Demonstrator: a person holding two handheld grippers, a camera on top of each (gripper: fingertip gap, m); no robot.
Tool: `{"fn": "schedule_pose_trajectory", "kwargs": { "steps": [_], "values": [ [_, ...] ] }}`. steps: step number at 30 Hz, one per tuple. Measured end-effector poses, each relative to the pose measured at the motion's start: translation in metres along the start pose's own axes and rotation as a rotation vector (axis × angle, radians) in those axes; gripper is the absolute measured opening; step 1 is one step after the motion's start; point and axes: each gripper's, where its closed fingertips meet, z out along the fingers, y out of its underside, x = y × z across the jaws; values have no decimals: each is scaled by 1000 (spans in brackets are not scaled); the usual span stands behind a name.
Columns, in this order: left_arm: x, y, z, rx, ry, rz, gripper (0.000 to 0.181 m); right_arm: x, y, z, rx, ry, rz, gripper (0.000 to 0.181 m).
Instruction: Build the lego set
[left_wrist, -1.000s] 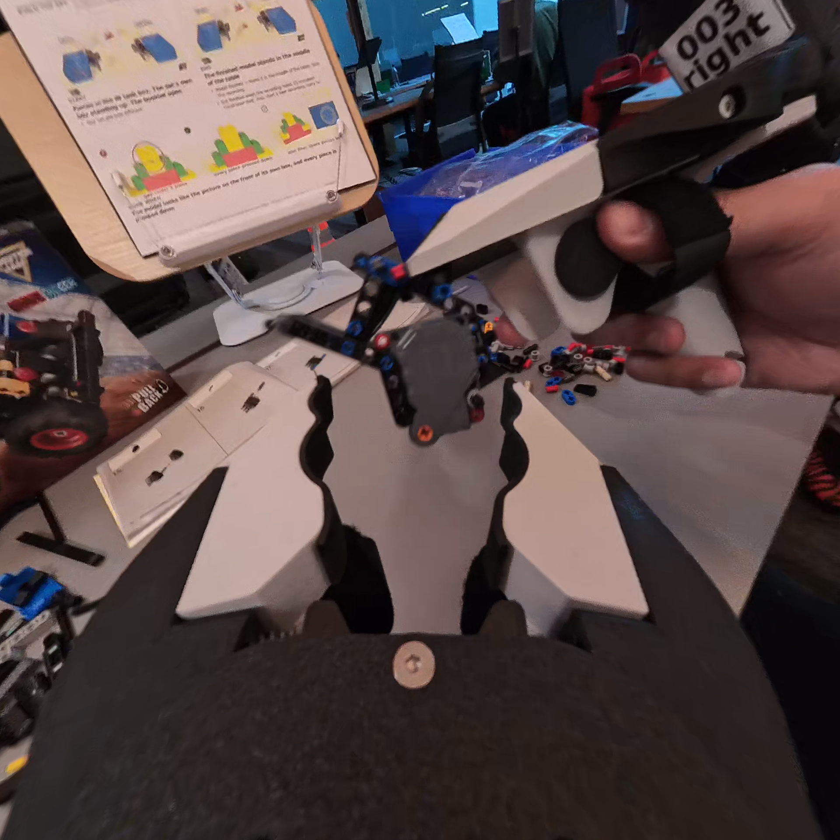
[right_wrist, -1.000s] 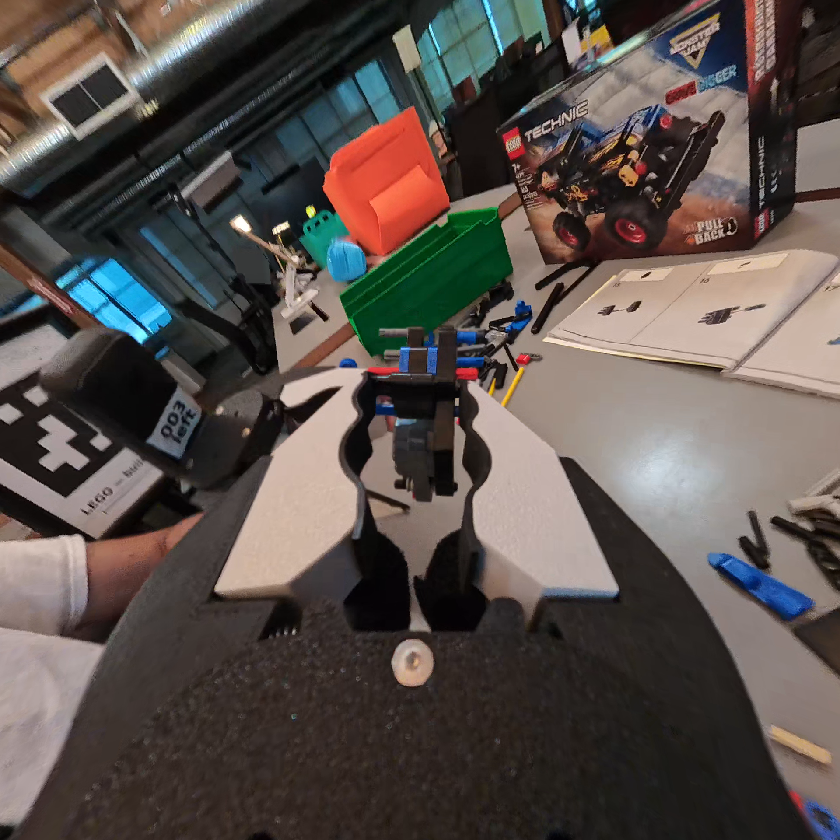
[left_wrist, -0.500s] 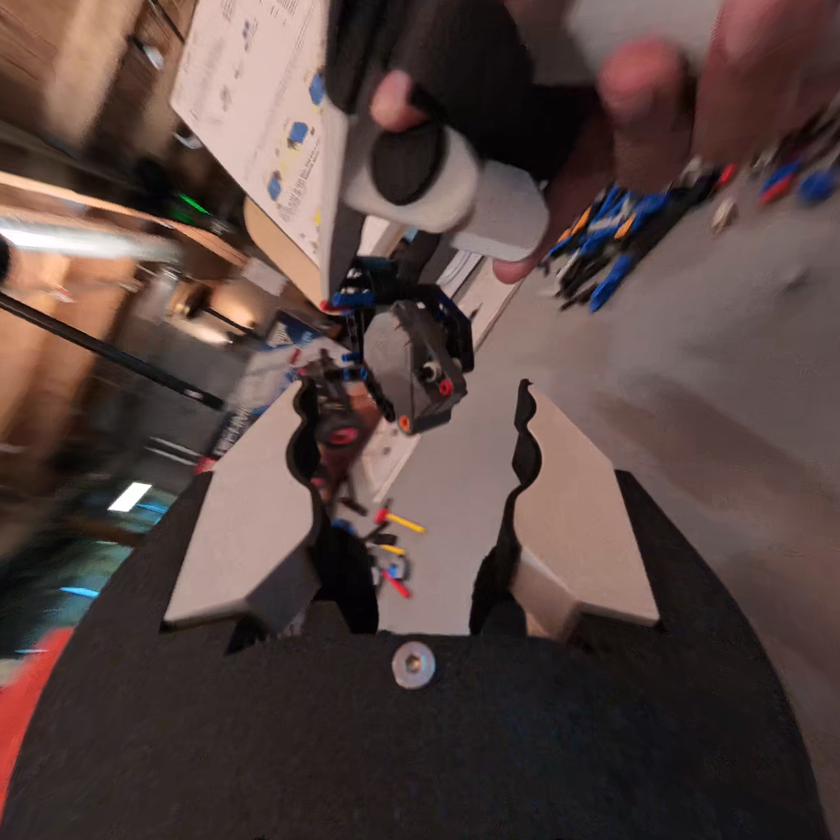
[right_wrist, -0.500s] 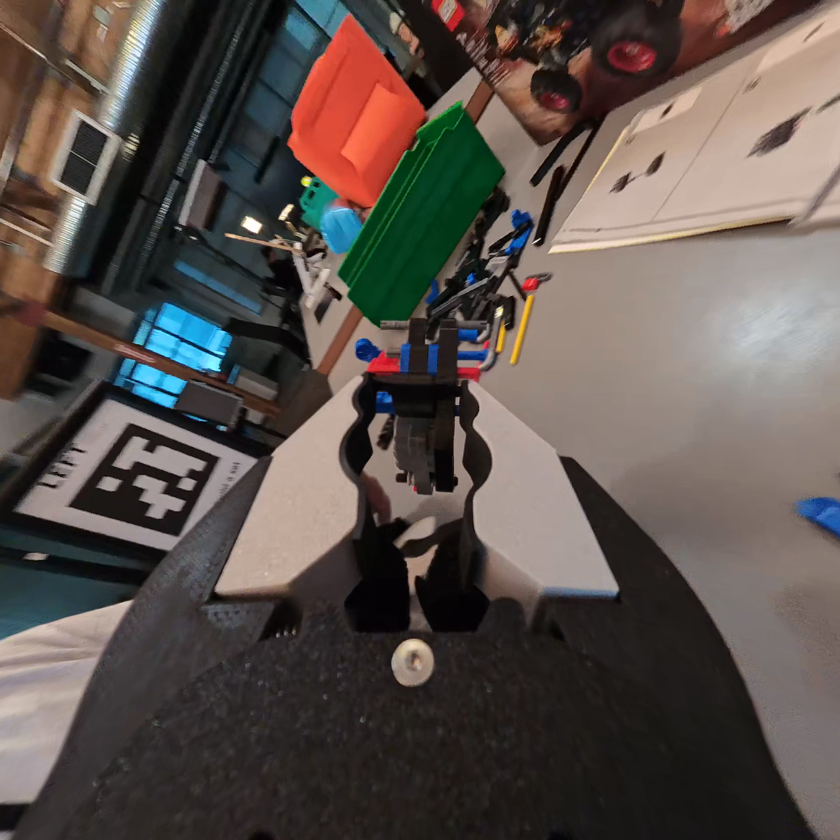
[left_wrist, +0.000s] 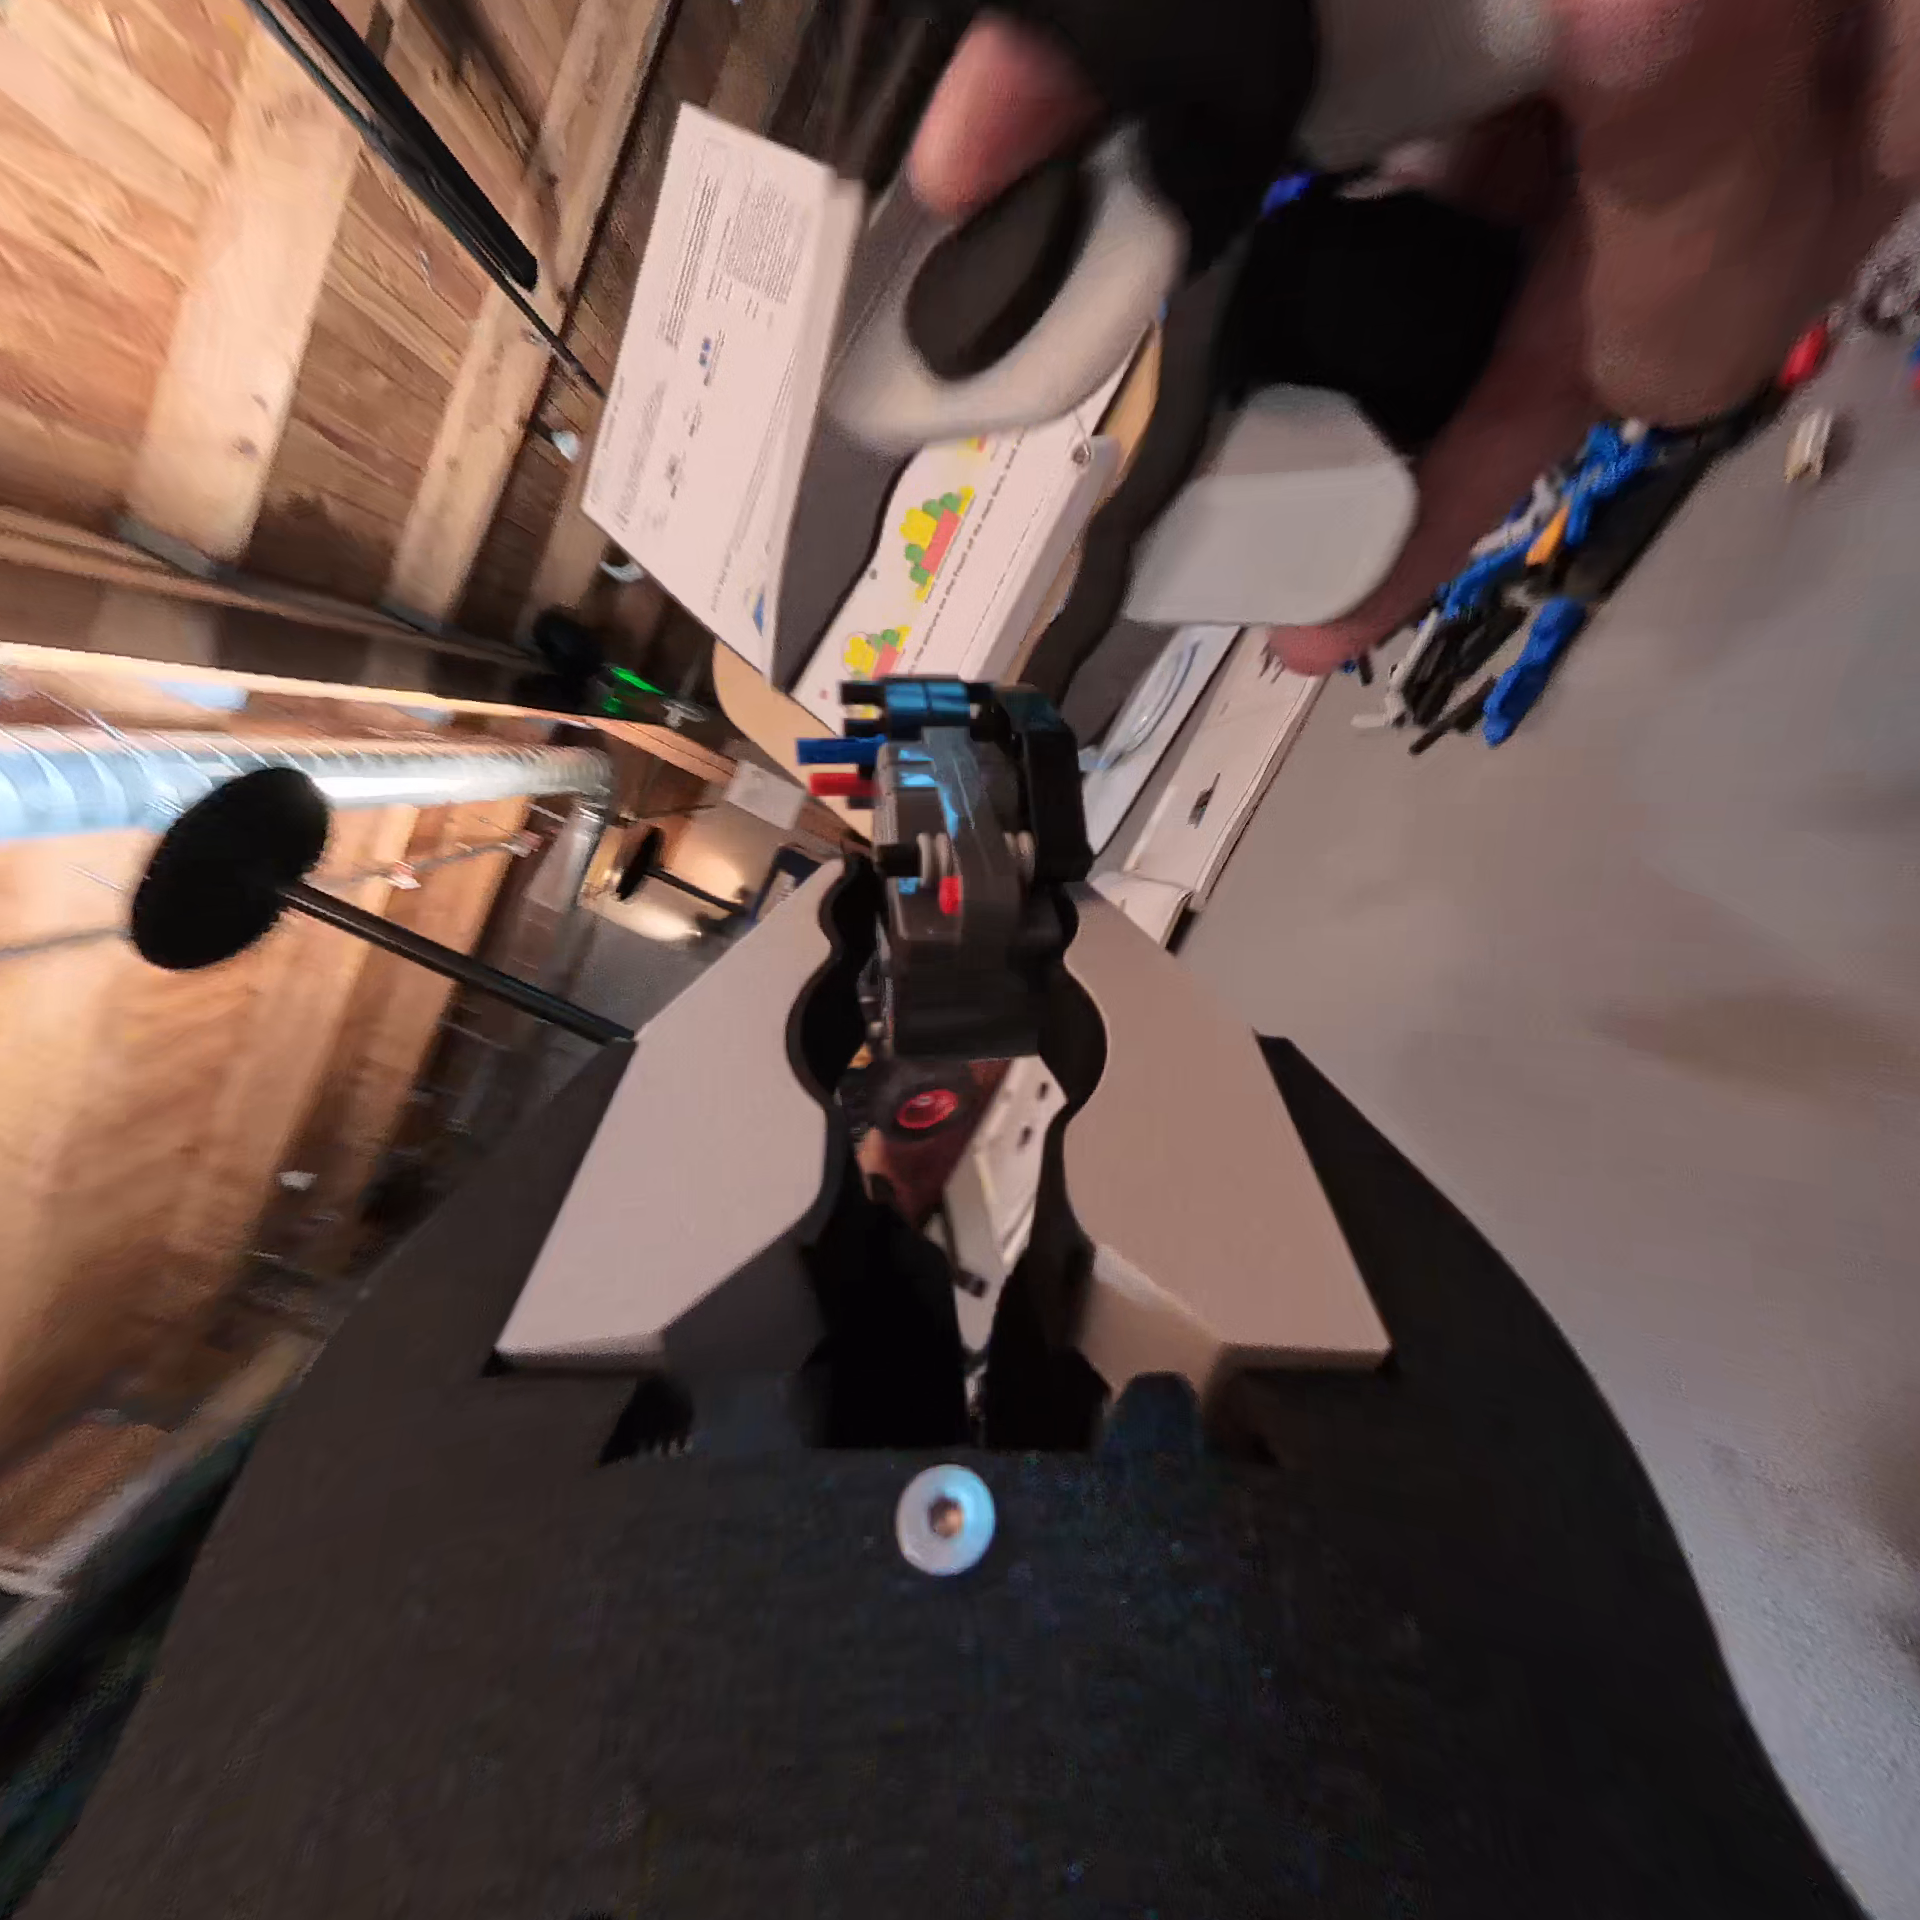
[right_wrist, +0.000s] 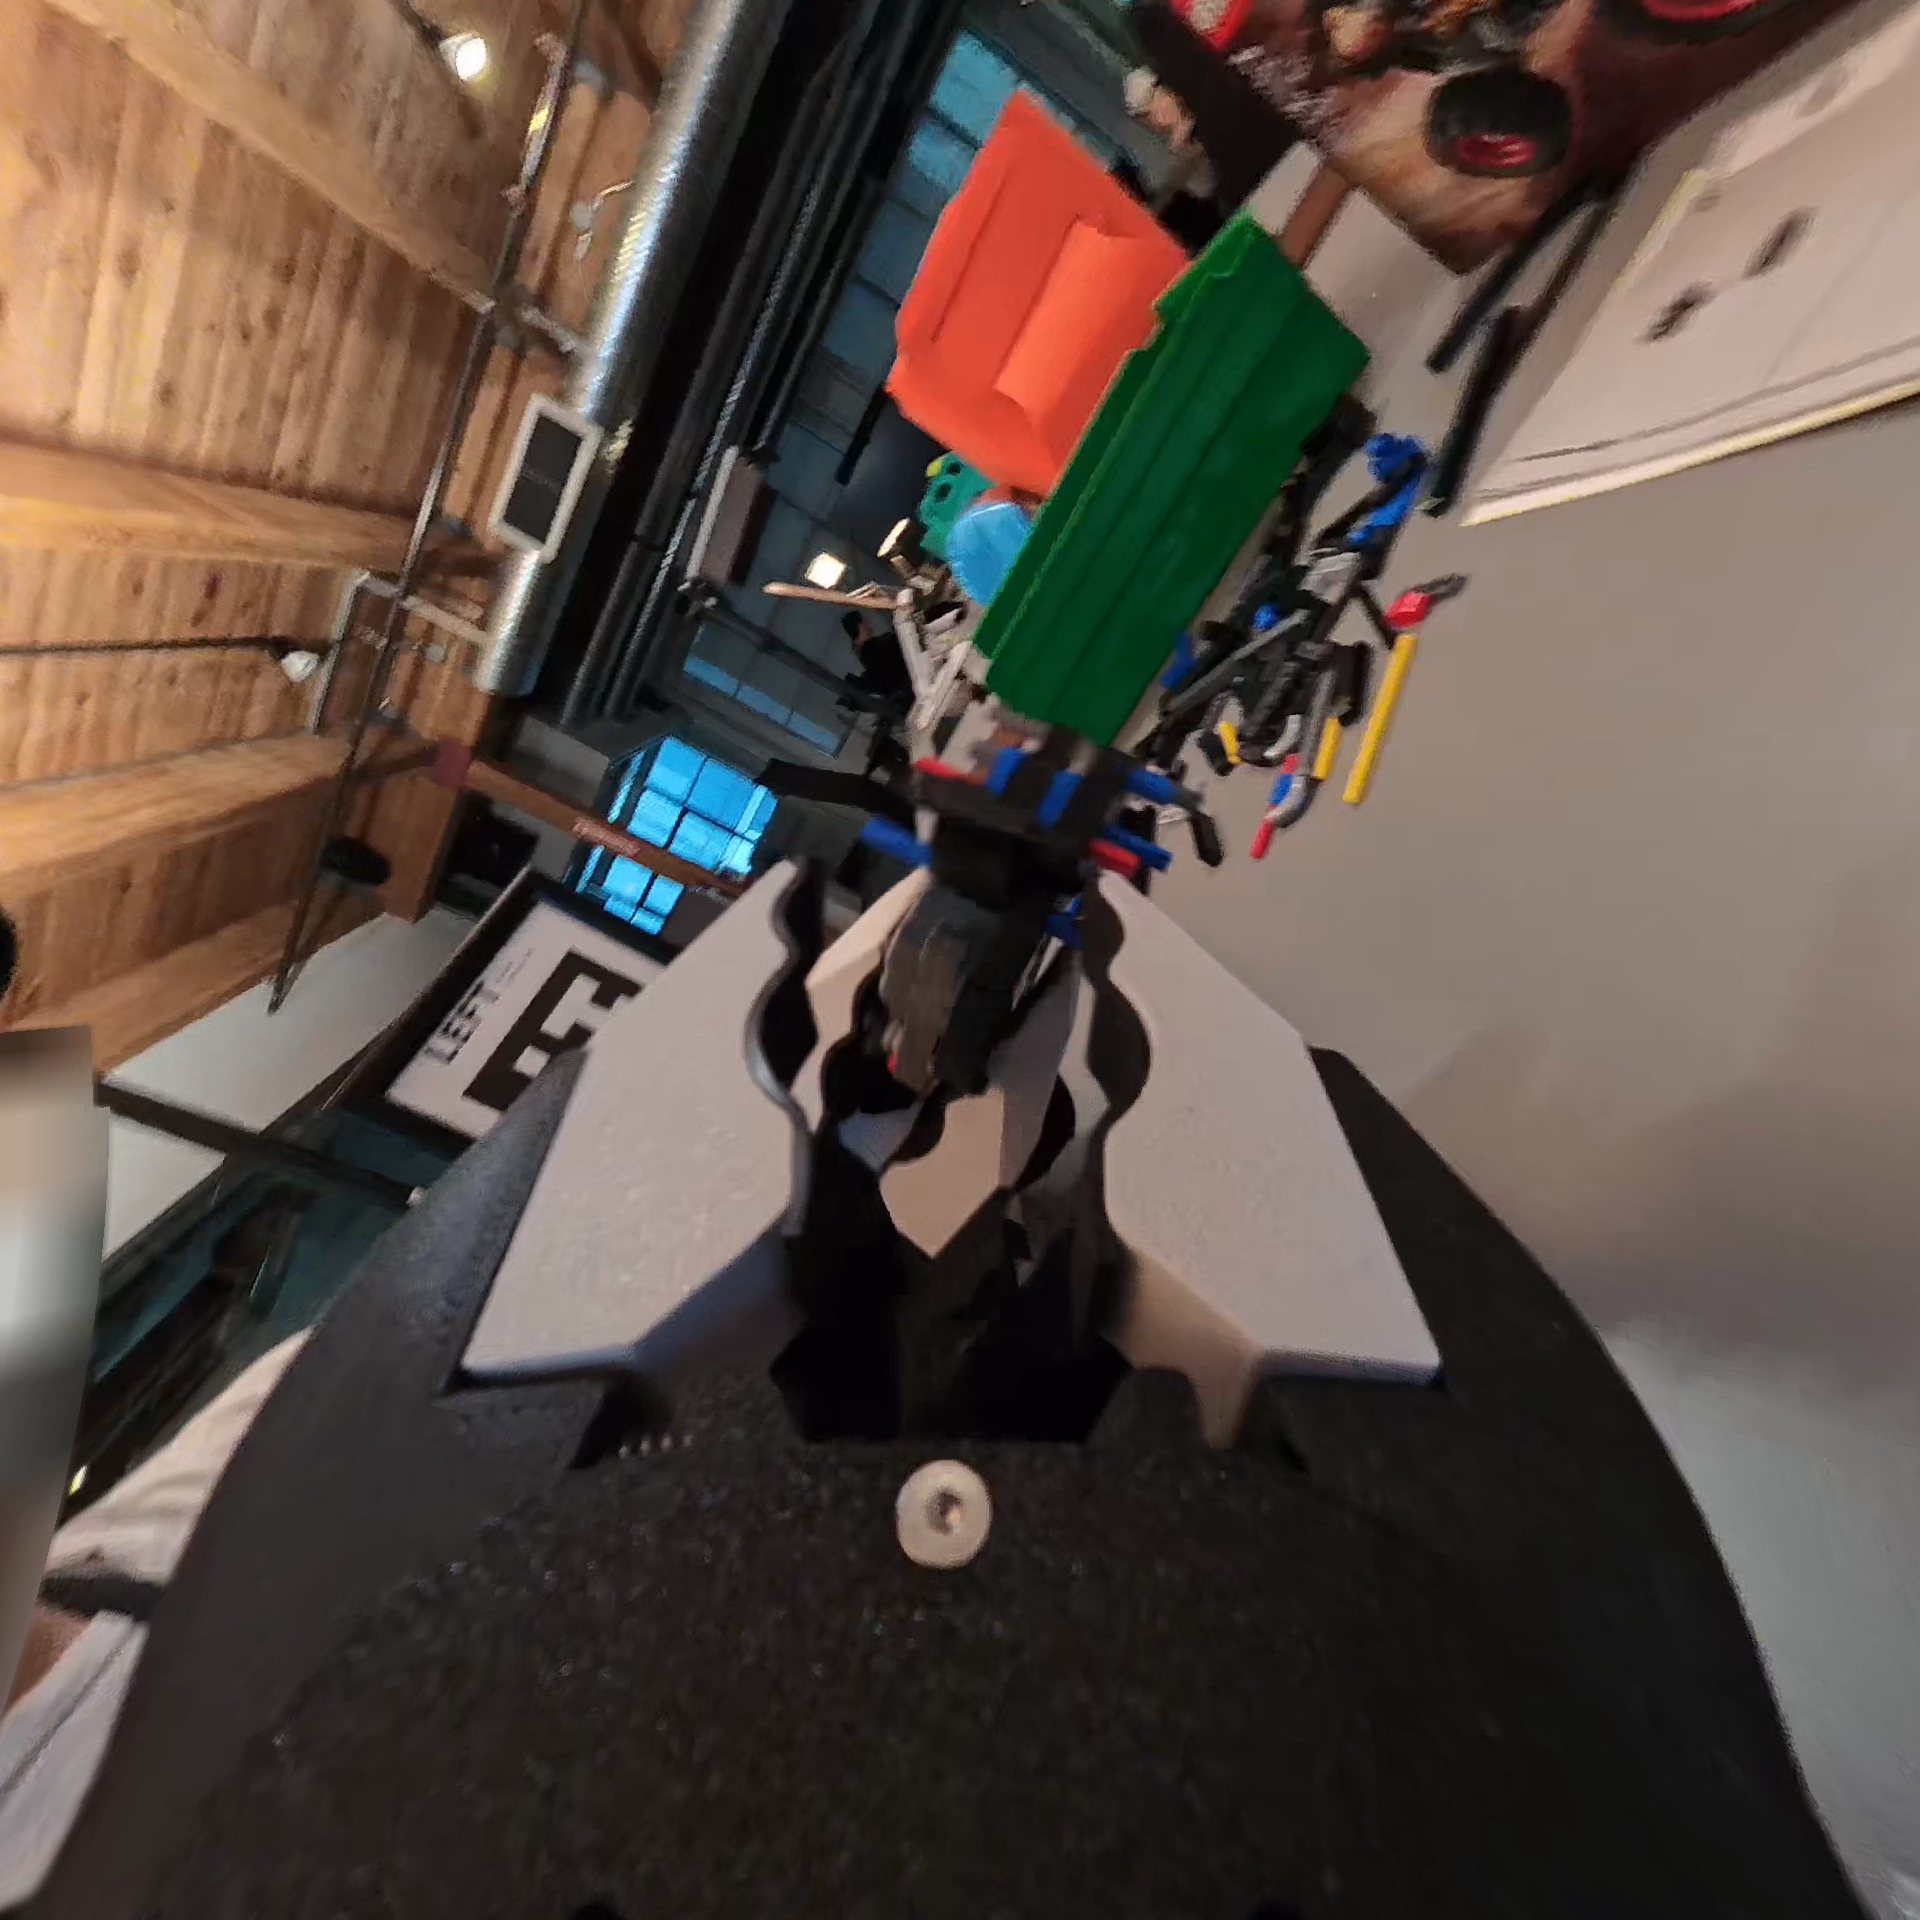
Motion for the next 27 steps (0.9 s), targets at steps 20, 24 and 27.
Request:
{"fn": "schedule_pose_trajectory", "kwargs": {
  "steps": [20,24,27],
  "values": [
    [-4,9,1,92,641,-1089,26,3,8,-31,21,203,-400,48],
    [-12,12,4,89,629,-1069,26,4,11,-34,17,214,-425,48],
    [-18,9,4,99,636,-1076,26,6,12,-36,-4,229,-447,48]
  ]
}}
